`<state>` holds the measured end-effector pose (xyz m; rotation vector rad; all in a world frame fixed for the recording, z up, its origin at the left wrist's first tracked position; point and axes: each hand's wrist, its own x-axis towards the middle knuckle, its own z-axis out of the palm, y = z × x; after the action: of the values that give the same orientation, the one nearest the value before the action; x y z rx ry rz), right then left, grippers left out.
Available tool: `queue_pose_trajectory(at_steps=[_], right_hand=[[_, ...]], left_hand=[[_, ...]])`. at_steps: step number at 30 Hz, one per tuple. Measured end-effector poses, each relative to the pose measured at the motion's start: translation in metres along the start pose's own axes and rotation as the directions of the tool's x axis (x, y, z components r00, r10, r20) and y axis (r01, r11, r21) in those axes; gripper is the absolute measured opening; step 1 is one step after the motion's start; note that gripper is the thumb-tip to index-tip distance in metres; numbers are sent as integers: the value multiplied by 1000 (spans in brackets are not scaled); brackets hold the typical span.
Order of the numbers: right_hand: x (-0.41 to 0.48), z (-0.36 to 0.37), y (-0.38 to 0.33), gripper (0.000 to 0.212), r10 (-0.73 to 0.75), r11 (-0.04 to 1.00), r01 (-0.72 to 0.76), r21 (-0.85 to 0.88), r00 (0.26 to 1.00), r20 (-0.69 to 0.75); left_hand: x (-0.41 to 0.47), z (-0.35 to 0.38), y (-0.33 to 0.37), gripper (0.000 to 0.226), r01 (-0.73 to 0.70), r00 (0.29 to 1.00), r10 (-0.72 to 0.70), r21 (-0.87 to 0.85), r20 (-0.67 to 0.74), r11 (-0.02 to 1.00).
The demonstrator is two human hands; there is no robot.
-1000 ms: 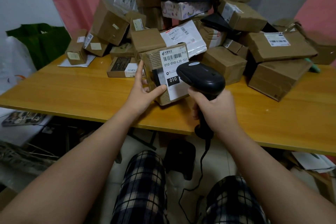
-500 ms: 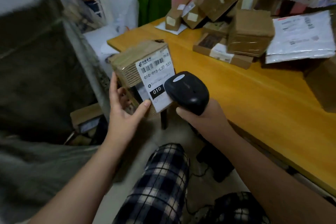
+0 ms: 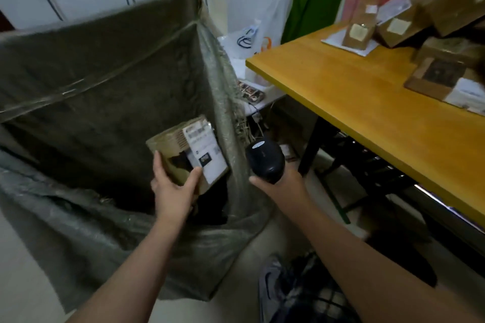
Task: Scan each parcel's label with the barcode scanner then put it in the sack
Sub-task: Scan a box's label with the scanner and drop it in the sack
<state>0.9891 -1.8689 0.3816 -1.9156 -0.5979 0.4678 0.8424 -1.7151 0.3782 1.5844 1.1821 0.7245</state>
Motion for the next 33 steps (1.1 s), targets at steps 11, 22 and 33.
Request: queue_pose_trajectory(at_steps=[11, 22, 33], right_hand=[[44, 77, 22, 32, 354, 883, -281, 377, 924, -142], [-36, -45, -92, 32, 320, 844, -277, 460, 947, -18], [-56, -75, -112, 23, 241, 930, -185, 318, 959, -148]], left_hand=[[39, 21, -8, 83, 51, 979, -21, -146, 201, 988], [11, -33, 33, 96, -32, 996, 11, 241, 90, 970], [-26, -23, 20, 98, -120, 930, -61, 458, 362, 881]])
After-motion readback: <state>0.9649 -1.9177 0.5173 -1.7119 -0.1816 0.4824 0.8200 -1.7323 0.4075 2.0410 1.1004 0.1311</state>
